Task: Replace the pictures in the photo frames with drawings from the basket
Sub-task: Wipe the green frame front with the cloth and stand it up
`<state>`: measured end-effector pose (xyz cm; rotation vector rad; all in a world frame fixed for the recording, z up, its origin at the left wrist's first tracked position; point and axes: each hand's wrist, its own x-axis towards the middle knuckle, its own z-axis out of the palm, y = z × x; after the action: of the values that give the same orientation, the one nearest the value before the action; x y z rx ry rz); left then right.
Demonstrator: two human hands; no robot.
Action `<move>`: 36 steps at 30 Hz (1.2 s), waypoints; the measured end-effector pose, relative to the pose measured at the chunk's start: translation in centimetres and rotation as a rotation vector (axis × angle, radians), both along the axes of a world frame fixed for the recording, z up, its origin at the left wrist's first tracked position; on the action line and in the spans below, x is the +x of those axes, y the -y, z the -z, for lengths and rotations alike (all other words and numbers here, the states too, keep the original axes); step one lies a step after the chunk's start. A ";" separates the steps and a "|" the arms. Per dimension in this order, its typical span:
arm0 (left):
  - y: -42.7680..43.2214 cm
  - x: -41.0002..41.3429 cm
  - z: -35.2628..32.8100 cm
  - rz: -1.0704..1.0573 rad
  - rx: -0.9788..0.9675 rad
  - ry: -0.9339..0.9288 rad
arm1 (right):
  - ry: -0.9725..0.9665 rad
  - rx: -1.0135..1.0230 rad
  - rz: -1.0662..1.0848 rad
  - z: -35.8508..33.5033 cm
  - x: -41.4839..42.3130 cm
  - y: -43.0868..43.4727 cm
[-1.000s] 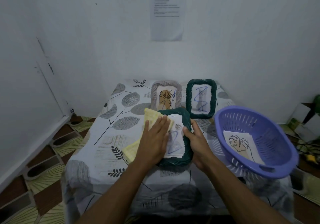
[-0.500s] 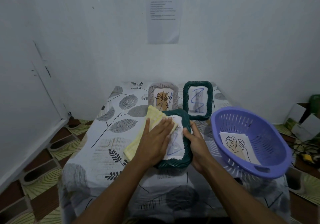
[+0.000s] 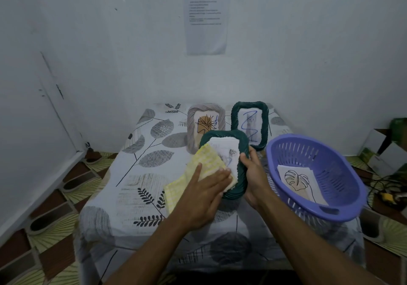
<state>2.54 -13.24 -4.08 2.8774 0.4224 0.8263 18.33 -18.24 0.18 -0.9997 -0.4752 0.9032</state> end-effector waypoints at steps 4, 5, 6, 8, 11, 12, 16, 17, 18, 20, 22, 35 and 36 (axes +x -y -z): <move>-2.4 0.4 -1.4 -0.171 -0.008 0.008 | -0.067 0.019 -0.087 0.3 -0.8 0.8; -3.0 0.7 -2.1 -0.202 -0.039 0.019 | -0.079 0.022 -0.102 0.3 -1.0 0.8; -3.3 1.0 -2.6 -0.207 -0.058 0.019 | -0.089 0.027 -0.110 0.2 -1.2 0.9; -2.6 1.3 -2.8 -0.133 -0.030 -0.023 | -0.088 0.030 -0.103 -0.1 -1.0 0.8; -0.6 0.6 -1.5 0.027 -0.005 -0.040 | -0.063 0.015 -0.064 -0.5 -0.1 0.7; -0.2 0.0 -1.0 0.048 -0.031 -0.020 | -0.069 0.019 -0.048 -0.5 0.1 0.7; -0.6 -1.7 -0.1 -0.042 -0.013 0.010 | -0.074 0.030 -0.037 -0.1 0.1 0.7; -1.0 -1.8 -0.4 -0.082 -0.008 0.003 | -0.076 0.026 -0.051 0.0 -0.1 0.7; -1.4 -1.6 -1.0 -0.111 -0.012 -0.006 | -0.079 0.021 -0.068 0.0 -0.4 0.7; -1.5 -0.9 -2.1 -0.090 -0.032 -0.034 | -0.088 0.014 -0.088 -0.1 -0.7 0.7; -1.1 -0.3 -2.8 0.013 -0.056 -0.062 | -0.088 0.015 -0.074 -0.6 -0.5 0.5; -4.3 0.8 -5.5 -0.227 -0.058 -0.053 | -0.078 0.041 -0.093 -0.7 -1.3 0.6; -4.0 0.8 -5.6 -0.209 -0.061 -0.050 | -0.081 0.051 -0.077 -0.9 -1.2 0.5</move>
<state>3.37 -9.28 1.53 2.8365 0.7509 0.7569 17.10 -18.72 1.09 -0.9001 -0.4683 0.9924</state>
